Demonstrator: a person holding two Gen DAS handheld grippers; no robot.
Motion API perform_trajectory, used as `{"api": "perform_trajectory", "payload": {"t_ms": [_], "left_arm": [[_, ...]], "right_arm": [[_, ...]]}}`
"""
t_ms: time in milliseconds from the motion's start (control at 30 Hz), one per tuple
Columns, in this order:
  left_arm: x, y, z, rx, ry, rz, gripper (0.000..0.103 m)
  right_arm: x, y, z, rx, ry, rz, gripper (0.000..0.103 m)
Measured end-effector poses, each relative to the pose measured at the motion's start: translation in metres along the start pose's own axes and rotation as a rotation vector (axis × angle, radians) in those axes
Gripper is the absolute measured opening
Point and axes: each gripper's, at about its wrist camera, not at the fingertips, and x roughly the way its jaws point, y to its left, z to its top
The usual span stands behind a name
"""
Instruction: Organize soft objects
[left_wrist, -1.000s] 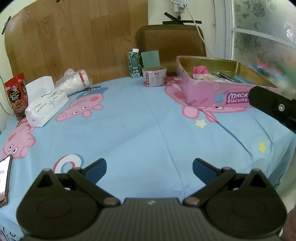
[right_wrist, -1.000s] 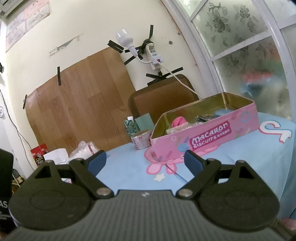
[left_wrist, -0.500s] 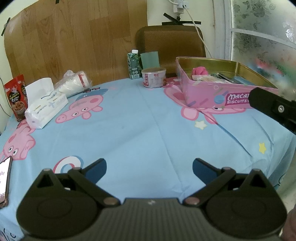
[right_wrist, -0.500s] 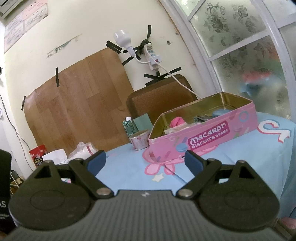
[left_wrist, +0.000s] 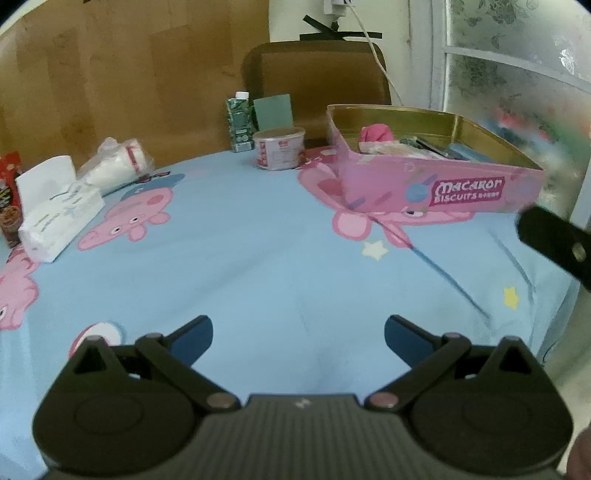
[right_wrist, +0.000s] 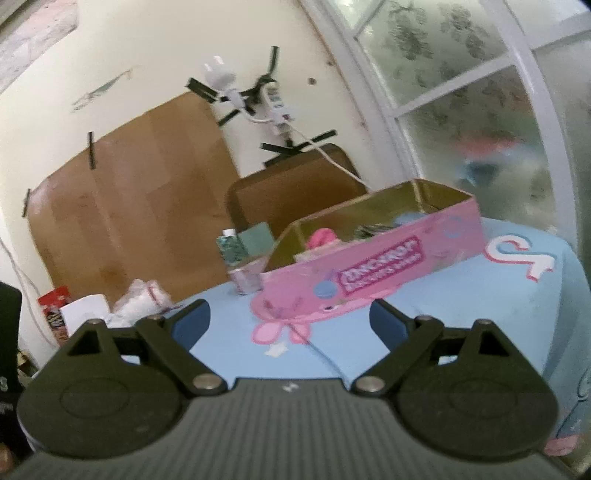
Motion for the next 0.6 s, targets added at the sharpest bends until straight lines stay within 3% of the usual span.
{"api": "perform_trajectory", "payload": {"t_ms": [167,467,600], "left_arm": [[0.013,-0.005,0.014,0.03,-0.032,0.014,0.103],[0.04,0.005,0.03,0.014,-0.008,-0.042,0.103],[0.05,0.014,0.039,0.005,-0.015,-0.033,0.103]], "right_arm": [[0.004,-0.014,0.0,0.006,0.004,-0.054,0.095],[0.023,-0.013,-0.005,0.0,0.054,-0.103,0.095],[0.033,-0.009,-0.003,-0.011,0.069,-0.12,0.095]]}}
